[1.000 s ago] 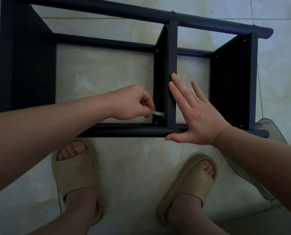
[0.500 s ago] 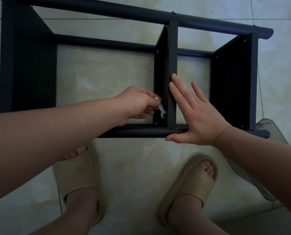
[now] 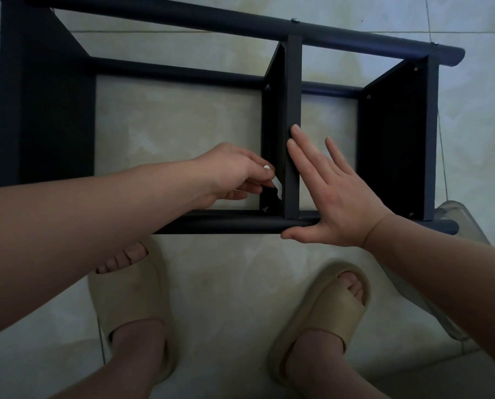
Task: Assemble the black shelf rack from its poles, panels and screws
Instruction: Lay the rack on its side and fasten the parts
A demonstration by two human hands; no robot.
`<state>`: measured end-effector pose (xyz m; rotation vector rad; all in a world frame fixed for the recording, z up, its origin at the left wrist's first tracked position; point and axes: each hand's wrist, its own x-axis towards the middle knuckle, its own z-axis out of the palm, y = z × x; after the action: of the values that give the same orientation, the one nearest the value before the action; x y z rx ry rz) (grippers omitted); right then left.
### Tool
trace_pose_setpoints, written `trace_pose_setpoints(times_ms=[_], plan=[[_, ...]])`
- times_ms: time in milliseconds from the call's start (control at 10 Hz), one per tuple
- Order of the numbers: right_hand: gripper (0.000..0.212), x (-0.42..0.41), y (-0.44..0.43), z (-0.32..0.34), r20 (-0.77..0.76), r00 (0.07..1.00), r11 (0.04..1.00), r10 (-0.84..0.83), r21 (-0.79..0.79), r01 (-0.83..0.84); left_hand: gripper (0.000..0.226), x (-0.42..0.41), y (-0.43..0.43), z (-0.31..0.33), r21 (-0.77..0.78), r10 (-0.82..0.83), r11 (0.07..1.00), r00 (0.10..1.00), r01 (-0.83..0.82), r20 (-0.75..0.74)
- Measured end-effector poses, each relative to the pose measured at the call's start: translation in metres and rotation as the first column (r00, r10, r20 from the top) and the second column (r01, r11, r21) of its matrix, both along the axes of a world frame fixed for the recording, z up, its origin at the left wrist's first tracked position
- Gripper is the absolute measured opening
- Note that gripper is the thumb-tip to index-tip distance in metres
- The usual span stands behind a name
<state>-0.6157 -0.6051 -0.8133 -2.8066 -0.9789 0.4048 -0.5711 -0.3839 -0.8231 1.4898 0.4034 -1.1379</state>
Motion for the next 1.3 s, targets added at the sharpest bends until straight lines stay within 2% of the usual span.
trace_pose_setpoints(times_ms=[400, 800, 1300], plan=[[0.124, 0.000, 0.001, 0.002, -0.013, 1.000, 1.000, -0.007, 0.001, 0.007, 0.009, 0.003, -0.006, 0.004, -0.041, 0.047, 0.998, 0.994, -0.051, -0.103], [0.124, 0.000, 0.000, 0.001, 0.007, 1.000, 1.000, -0.003, 0.002, 0.003, 0.008, 0.001, -0.007, 0.002, -0.075, 0.057, 0.995, 0.995, -0.064, -0.084], [0.117, -0.001, 0.000, -0.001, 0.105, 0.993, 0.999, 0.047, -0.019, -0.045, 0.008, -0.006, -0.007, 0.001, -0.098, 0.051, 0.993, 0.993, -0.062, -0.104]])
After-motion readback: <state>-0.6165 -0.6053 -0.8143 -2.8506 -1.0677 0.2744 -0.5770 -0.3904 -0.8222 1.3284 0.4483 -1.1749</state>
